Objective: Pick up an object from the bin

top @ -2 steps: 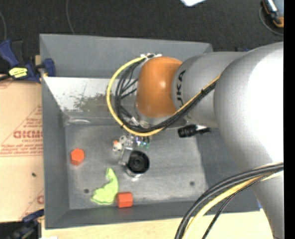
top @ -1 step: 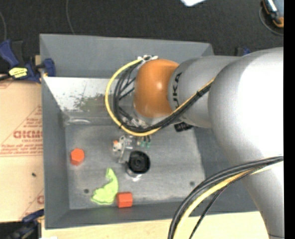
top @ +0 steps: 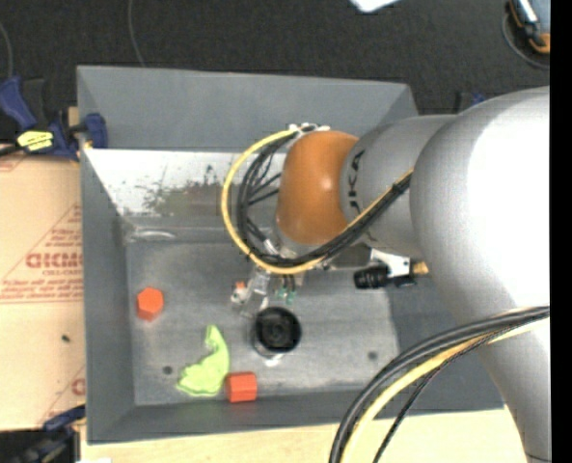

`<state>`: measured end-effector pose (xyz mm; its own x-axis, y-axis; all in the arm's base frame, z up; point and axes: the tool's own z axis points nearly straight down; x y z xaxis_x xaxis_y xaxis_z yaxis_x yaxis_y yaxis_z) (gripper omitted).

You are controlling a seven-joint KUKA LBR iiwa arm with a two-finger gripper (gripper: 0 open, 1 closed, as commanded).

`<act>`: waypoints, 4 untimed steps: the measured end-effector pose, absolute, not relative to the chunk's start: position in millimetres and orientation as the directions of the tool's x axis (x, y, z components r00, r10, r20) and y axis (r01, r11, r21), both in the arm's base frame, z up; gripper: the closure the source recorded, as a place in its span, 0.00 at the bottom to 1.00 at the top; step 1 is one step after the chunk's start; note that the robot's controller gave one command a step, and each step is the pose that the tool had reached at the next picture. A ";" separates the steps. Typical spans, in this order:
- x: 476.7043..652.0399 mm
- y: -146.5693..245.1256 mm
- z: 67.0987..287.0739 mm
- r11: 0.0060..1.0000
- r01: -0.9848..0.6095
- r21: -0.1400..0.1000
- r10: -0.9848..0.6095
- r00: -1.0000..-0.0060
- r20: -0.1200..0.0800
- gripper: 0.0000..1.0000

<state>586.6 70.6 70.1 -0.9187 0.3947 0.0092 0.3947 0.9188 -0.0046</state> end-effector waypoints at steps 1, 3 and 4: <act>586.9 70.7 70.2 0.919 0.394 -0.004 0.394 -0.919 0.008 1.00; 584.8 70.2 88.6 0.919 0.395 -0.006 0.395 -0.919 0.013 1.00; 586.7 70.2 108.5 0.919 0.394 -0.003 0.394 -0.919 0.007 1.00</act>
Offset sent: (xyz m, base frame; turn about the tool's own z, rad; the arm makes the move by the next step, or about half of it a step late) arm 0.0000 0.0000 0.0518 0.0000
